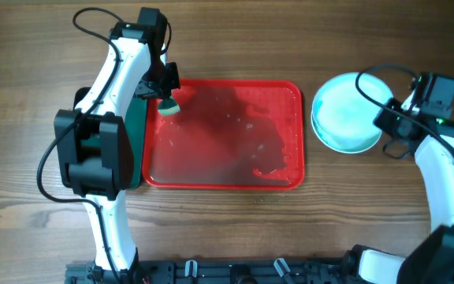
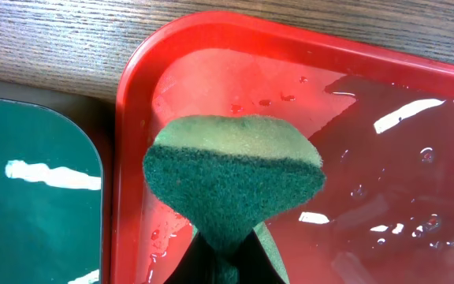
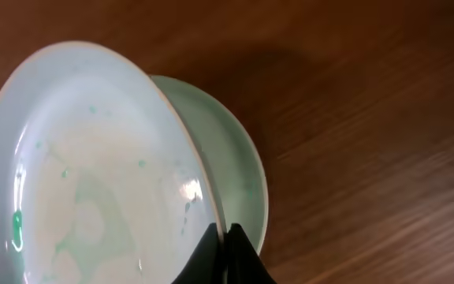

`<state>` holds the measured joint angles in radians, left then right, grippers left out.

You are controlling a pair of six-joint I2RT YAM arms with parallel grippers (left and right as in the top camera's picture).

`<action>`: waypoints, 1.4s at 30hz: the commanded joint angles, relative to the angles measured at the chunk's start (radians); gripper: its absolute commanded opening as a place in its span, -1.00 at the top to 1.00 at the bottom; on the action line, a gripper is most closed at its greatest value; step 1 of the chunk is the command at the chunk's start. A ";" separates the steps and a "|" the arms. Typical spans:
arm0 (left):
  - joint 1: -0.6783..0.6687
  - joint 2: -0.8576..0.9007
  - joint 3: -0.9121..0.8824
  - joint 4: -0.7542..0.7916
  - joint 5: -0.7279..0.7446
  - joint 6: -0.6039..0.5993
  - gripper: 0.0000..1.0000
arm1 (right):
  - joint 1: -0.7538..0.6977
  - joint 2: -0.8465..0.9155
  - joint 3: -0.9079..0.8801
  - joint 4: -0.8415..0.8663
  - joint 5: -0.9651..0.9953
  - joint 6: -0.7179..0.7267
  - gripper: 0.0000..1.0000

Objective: Clean dirty plates on tray and stack at the side
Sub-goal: 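Carry the plate right with the right gripper and stack it on the plates, then place the sponge into the dark green tray with the left gripper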

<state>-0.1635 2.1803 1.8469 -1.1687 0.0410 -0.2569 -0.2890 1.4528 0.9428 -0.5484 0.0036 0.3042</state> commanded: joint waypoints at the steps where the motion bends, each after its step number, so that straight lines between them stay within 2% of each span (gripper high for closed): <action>1: -0.002 -0.022 0.019 0.003 0.014 -0.012 0.92 | -0.010 0.069 -0.051 0.073 -0.027 0.014 0.91; 2: -0.002 -0.022 0.019 0.004 0.008 -0.012 0.92 | -0.010 0.089 -0.053 0.082 -0.026 0.013 0.80; 4: 0.002 -0.026 0.021 -0.005 -0.036 -0.012 0.92 | -0.010 0.131 -0.053 0.099 -0.029 0.013 -0.53; 5: 0.007 -0.032 0.025 -0.022 -0.040 -0.012 0.92 | -0.010 0.140 -0.053 0.100 -0.029 0.013 -0.76; 7: 0.026 -0.054 0.047 -0.078 -0.048 -0.012 0.92 | -0.010 0.139 -0.051 0.098 -0.069 0.013 -0.99; 14: 0.157 -0.195 0.098 -0.266 -0.084 -0.013 0.92 | -0.004 0.049 0.061 -0.002 -0.398 -0.037 -0.99; 20: 0.320 -0.228 0.080 -0.361 -0.084 -0.011 0.92 | 0.088 -0.060 0.095 -0.032 -0.409 -0.053 -0.99; 25: 0.369 -0.227 -0.080 -0.290 -0.082 0.042 0.92 | 0.151 -0.063 0.095 -0.037 -0.378 -0.066 -0.98; 30: 0.364 -0.226 -0.344 -0.036 -0.072 0.044 0.92 | 0.159 -0.063 0.095 -0.038 -0.379 -0.066 -0.99; 31: 0.364 -0.223 -0.372 -0.004 -0.071 0.043 0.76 | 0.159 -0.063 0.095 -0.040 -0.379 -0.066 -0.99; 32: 0.364 -0.222 -0.392 0.013 -0.071 0.040 0.48 | 0.159 -0.063 0.095 -0.043 -0.379 -0.066 -0.99; 33: 0.364 -0.221 -0.395 0.013 -0.071 0.040 -0.74 | 0.159 -0.063 0.095 -0.048 -0.379 -0.066 -0.99; 35: 0.364 -0.229 -0.383 0.010 -0.051 0.040 -0.95 | 0.159 -0.063 0.095 -0.049 -0.381 -0.066 -0.99; 36: 0.364 -0.233 -0.368 0.000 -0.037 0.040 -1.00 | 0.159 -0.064 0.095 -0.048 -0.388 -0.066 -0.99; 42: 0.357 -0.328 -0.085 -0.202 -0.030 0.025 -1.00 | 0.159 -0.072 0.156 -0.085 -0.417 -0.069 -1.00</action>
<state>0.2039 1.9533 1.6020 -1.3052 -0.0082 -0.2218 -0.1333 1.3922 1.0313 -0.6155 -0.3855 0.2592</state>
